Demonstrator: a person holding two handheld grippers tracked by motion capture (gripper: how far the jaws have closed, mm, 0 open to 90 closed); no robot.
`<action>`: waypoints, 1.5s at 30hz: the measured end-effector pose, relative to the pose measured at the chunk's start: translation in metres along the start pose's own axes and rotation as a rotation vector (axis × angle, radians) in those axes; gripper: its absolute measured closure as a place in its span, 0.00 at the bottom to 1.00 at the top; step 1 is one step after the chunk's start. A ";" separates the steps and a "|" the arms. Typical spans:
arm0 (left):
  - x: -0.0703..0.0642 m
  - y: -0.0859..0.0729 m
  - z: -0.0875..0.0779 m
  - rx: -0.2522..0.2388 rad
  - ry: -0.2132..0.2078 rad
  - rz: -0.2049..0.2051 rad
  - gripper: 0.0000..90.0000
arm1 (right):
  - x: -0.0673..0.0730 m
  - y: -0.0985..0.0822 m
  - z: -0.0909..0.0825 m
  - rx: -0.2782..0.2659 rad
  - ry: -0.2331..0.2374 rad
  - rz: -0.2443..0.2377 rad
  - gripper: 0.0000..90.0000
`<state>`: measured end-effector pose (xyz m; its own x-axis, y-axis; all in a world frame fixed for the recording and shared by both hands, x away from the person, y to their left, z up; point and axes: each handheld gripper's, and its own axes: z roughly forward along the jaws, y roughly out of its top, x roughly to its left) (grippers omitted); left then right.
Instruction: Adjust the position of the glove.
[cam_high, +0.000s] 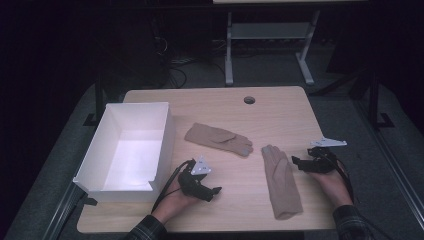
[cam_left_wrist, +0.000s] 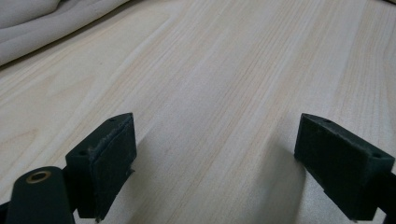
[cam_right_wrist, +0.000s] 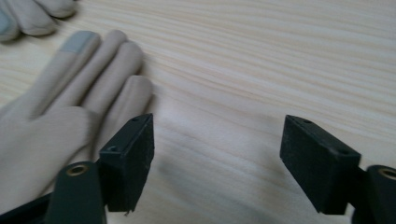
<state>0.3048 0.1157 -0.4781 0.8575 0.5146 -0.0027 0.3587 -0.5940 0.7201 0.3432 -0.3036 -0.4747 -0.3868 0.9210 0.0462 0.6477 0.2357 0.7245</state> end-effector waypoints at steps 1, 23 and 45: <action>0.000 0.000 0.000 0.001 0.000 0.001 0.13 | 0.000 0.000 0.002 -0.001 -0.009 -0.003 0.26; 0.005 0.022 -0.002 0.055 -0.010 -0.071 0.67 | -0.003 -0.004 0.008 0.002 -0.029 0.000 0.19; 0.050 0.064 0.015 0.039 0.051 -0.120 0.99 | -0.003 -0.004 0.008 0.002 -0.029 -0.001 0.19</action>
<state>0.3759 0.0942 -0.4430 0.7882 0.6134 -0.0510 0.4724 -0.5497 0.6890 0.3469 -0.3048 -0.4831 -0.3684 0.9293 0.0252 0.6483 0.2374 0.7234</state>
